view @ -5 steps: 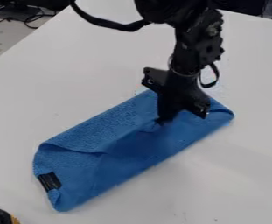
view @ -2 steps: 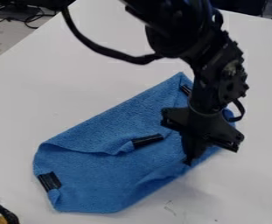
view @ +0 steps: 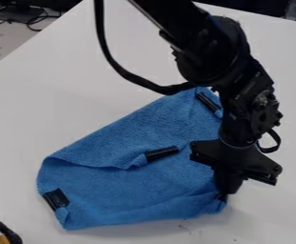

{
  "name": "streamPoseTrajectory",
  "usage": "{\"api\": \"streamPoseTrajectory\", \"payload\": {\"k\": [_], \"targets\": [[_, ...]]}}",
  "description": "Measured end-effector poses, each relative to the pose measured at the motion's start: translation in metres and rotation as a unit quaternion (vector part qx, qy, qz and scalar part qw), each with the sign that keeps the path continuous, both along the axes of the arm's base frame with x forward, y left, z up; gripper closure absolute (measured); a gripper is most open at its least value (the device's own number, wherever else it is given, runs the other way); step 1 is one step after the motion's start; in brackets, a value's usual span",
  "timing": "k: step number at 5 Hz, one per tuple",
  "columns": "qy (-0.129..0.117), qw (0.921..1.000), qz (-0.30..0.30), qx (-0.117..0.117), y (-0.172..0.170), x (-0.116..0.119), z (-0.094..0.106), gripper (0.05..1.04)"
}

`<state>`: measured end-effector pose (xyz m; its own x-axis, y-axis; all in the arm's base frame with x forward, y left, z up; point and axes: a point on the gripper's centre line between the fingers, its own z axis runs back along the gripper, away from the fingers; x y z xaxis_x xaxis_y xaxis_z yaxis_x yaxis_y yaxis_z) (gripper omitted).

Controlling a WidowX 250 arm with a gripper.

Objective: Unfold the cloth from left to right

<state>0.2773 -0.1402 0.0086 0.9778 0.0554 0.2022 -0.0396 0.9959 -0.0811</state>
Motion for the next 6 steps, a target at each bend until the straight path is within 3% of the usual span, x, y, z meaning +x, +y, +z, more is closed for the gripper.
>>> {"api": "streamPoseTrajectory", "payload": {"k": [2, 3, 5, 6], "targets": [[0.018, 0.9998, 0.0, -0.002, -0.01, -0.004, -0.001, 1.017], [0.023, 0.9995, -0.011, 0.018, -0.011, -0.012, -0.002, 1.017], [0.011, 0.9997, -0.019, 0.008, -0.014, -0.017, -0.002, 1.003], [0.01, 0.9996, -0.026, 0.005, -0.018, -0.018, -0.002, 0.884]]}}
